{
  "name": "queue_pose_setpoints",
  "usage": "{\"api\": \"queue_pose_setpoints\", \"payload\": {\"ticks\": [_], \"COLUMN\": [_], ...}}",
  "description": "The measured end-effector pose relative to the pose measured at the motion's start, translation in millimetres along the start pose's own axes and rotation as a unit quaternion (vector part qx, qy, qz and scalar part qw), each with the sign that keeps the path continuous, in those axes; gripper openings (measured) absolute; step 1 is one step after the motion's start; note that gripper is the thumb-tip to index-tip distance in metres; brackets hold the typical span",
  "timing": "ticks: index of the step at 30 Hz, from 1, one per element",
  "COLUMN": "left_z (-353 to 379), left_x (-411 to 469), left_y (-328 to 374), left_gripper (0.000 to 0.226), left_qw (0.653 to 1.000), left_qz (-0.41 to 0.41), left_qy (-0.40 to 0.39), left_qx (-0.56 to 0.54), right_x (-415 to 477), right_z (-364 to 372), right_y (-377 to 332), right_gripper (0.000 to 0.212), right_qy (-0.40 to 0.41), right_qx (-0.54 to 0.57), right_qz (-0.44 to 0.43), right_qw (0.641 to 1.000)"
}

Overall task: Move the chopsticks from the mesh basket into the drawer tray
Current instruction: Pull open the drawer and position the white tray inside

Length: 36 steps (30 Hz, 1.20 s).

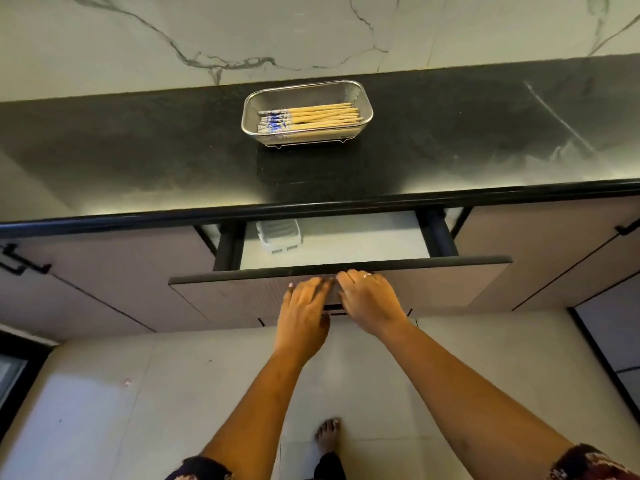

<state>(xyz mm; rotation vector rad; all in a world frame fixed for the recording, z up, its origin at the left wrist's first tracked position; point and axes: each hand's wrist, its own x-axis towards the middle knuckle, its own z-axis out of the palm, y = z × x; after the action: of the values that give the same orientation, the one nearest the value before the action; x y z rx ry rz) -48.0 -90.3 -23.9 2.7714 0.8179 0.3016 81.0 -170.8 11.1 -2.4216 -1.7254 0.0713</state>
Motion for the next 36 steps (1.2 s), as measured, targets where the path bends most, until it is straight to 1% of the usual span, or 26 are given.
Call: {"api": "queue_pose_setpoints", "payload": {"ticks": [2, 3, 4, 5, 7, 8, 9, 10, 15, 22, 25, 27, 30, 32, 34, 36], "left_z": [-13, -22, -30, -37, -41, -43, -44, -45, -53, -62, -62, -63, -67, -71, -74, -78], "left_x": [-20, -27, -32, -36, -46, -54, -62, -71, -105, -140, -149, -154, -158, -159, -157, -155], "left_y": [3, 4, 4, 3, 2, 2, 4, 7, 20, 30, 29, 28, 24, 22, 20, 17], "left_gripper": [0.060, 0.060, 0.059, 0.059, 0.060, 0.061, 0.061, 0.061, 0.057, 0.046, 0.039, 0.039, 0.044, 0.049, 0.053, 0.058], "left_qw": [0.996, 0.994, 0.994, 0.994, 0.991, 0.988, 0.987, 0.986, 0.985, 0.986, 0.985, 0.983, 0.976, 0.965, 0.946, 0.918], "left_qz": [-0.018, -0.042, -0.071, -0.097, -0.122, -0.123, -0.123, -0.125, -0.127, -0.120, -0.122, -0.126, -0.129, -0.149, -0.178, -0.205], "left_qy": [0.087, 0.097, 0.076, 0.034, -0.058, -0.089, -0.103, -0.107, -0.116, -0.115, -0.119, -0.131, -0.171, -0.214, -0.271, -0.338], "left_qx": [-0.015, -0.020, -0.026, -0.025, -0.002, 0.008, 0.009, 0.005, -0.007, -0.021, -0.010, 0.011, 0.042, 0.034, 0.006, -0.028], "right_x": [-17, -25, -31, -36, -45, -51, -57, -64, -92, -120, -129, -134, -141, -144, -146, -148], "right_z": [-10, -15, -18, -20, -20, -19, -18, -18, -24, -32, -31, -30, -30, -30, -29, -27], "right_y": [-10, -16, -22, -28, -36, -41, -44, -48, -65, -83, -87, -92, -98, -101, -104, -107], "right_gripper": [0.029, 0.034, 0.040, 0.047, 0.057, 0.060, 0.061, 0.061, 0.052, 0.039, 0.039, 0.040, 0.043, 0.045, 0.048, 0.049], "right_qy": [0.074, 0.088, 0.075, 0.045, -0.056, -0.108, -0.143, -0.159, -0.179, -0.194, -0.192, -0.190, -0.197, -0.211, -0.239, -0.268], "right_qx": [0.009, 0.013, 0.015, 0.017, 0.014, 0.010, 0.007, 0.006, 0.028, 0.050, 0.061, 0.061, 0.049, 0.045, 0.037, 0.031], "right_qz": [-0.039, -0.039, -0.024, -0.003, 0.028, 0.030, 0.030, 0.030, 0.038, 0.071, 0.091, 0.103, 0.114, 0.123, 0.132, 0.147], "right_qw": [0.996, 0.995, 0.997, 0.999, 0.998, 0.994, 0.989, 0.987, 0.983, 0.977, 0.975, 0.974, 0.972, 0.969, 0.961, 0.952]}}
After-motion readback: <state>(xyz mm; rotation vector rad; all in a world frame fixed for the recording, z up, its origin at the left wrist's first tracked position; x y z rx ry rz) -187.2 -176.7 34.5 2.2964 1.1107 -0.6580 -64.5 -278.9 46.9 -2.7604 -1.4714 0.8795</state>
